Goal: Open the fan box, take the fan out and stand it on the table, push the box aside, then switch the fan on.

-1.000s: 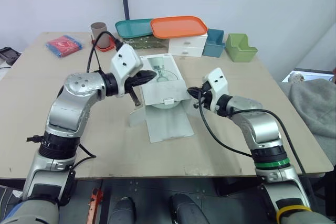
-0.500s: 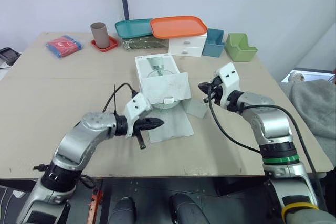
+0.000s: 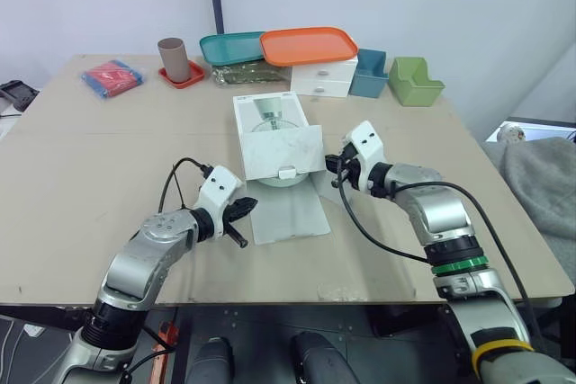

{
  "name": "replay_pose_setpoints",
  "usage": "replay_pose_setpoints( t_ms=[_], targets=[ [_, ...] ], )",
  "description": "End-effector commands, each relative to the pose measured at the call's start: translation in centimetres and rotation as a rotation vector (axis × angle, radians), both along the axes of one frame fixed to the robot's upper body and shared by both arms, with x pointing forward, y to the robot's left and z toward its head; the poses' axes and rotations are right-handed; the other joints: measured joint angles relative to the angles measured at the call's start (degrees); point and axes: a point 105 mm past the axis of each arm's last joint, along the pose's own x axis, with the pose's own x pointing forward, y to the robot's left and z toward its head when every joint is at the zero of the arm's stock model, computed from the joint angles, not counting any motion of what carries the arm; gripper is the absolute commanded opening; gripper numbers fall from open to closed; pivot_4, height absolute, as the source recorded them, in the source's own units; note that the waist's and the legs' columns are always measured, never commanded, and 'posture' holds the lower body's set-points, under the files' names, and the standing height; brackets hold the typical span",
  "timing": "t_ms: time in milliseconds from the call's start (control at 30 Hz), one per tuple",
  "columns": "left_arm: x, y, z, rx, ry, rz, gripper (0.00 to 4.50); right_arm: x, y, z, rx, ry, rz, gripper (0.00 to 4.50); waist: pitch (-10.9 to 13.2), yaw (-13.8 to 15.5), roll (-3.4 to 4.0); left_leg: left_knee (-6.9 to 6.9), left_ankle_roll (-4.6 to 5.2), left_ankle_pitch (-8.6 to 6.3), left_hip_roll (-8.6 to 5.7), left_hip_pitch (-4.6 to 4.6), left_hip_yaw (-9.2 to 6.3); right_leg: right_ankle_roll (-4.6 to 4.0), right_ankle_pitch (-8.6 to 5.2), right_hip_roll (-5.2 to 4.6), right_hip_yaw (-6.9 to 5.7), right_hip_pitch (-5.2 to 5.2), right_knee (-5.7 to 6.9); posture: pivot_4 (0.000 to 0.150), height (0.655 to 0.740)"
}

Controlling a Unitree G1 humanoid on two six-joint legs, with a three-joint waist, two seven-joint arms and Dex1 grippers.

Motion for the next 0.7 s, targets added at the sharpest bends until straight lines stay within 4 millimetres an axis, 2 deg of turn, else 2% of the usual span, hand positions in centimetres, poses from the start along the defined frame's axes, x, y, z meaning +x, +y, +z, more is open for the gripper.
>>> replay_pose_setpoints(
  t_ms=[33,233,400,700],
  targets=[
    [0.0,1.3,0.9,0.015,-0.05,0.041,0.0,-0.6,0.9,0.9,0.018,-0.034,0.049,0.08,0.01,-0.07,0.01,0.0,0.0,0.0,0.0,0.0,0.0,0.0,0.0,0.0,0.0,0.0,0.0,0.15,0.74],
    [0.3,4.1,1.7,0.049,-0.089,0.122,0.0,-1.0,1.6,0.5,0.018,-0.02,0.085,0.08,0.03,-0.11,0.04,0.01,0.0,0.0,0.0,0.01,0.0,-0.01,0.02,0.0,0.0,-0.01,0.01,0.15,0.74],
    [0.9,5.2,2.5,0.037,-0.125,0.181,0.0,-0.8,2.2,0.1,0.021,-0.013,0.092,0.08,0.03,-0.08,0.04,0.02,0.0,0.0,0.0,0.0,0.01,-0.01,0.02,-0.01,0.0,0.0,0.0,0.15,0.74],
    [0.9,5.2,2.3,0.037,-0.126,0.187,0.0,-1.0,3.3,0.5,0.051,-0.019,0.122,0.08,0.03,-0.09,0.04,0.01,0.0,0.0,0.01,0.0,0.01,-0.01,0.02,-0.01,-0.01,-0.01,0.0,0.15,0.74]
  ],
)
